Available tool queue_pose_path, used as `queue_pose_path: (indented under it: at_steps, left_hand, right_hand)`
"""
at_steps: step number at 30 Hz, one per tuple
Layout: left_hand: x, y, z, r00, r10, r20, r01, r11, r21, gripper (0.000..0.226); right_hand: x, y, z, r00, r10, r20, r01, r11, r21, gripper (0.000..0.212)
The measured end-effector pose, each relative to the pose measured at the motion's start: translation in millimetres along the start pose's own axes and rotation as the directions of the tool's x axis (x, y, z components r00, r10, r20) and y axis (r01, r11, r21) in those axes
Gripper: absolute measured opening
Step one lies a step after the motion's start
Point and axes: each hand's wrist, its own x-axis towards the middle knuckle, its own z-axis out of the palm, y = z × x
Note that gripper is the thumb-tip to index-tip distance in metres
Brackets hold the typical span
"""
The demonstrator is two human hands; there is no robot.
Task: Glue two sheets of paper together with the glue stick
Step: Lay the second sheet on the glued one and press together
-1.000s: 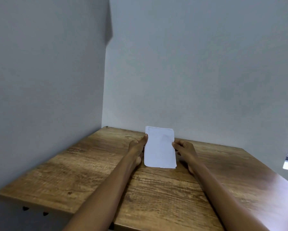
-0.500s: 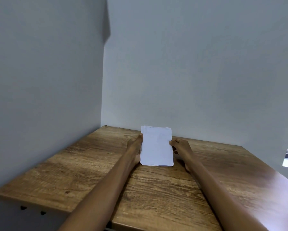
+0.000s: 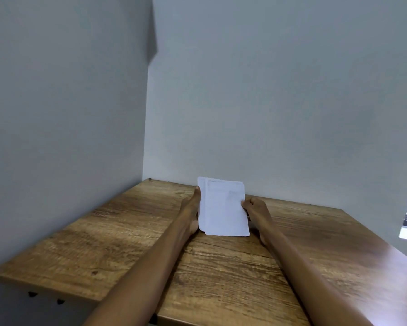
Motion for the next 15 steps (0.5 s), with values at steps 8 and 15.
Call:
queue_pose_path:
  at_steps: [8, 15]
  left_hand:
    - [0.0, -3.6, 3.2, 0.999, 0.003, 0.038, -0.005, 0.997, 0.075, 0.039]
    - [-3.1, -6.8, 6.0, 0.997, -0.002, 0.071, -0.007, 0.993, 0.119, 0.046]
  right_hand:
    - [-0.1, -1.5, 0.8, 1.000, 0.005, -0.022, -0.005, 1.000, 0.028, 0.023]
    - [2.0, 1.4, 2.7, 0.999, -0.004, -0.038, 0.004, 1.000, 0.000, 0.022]
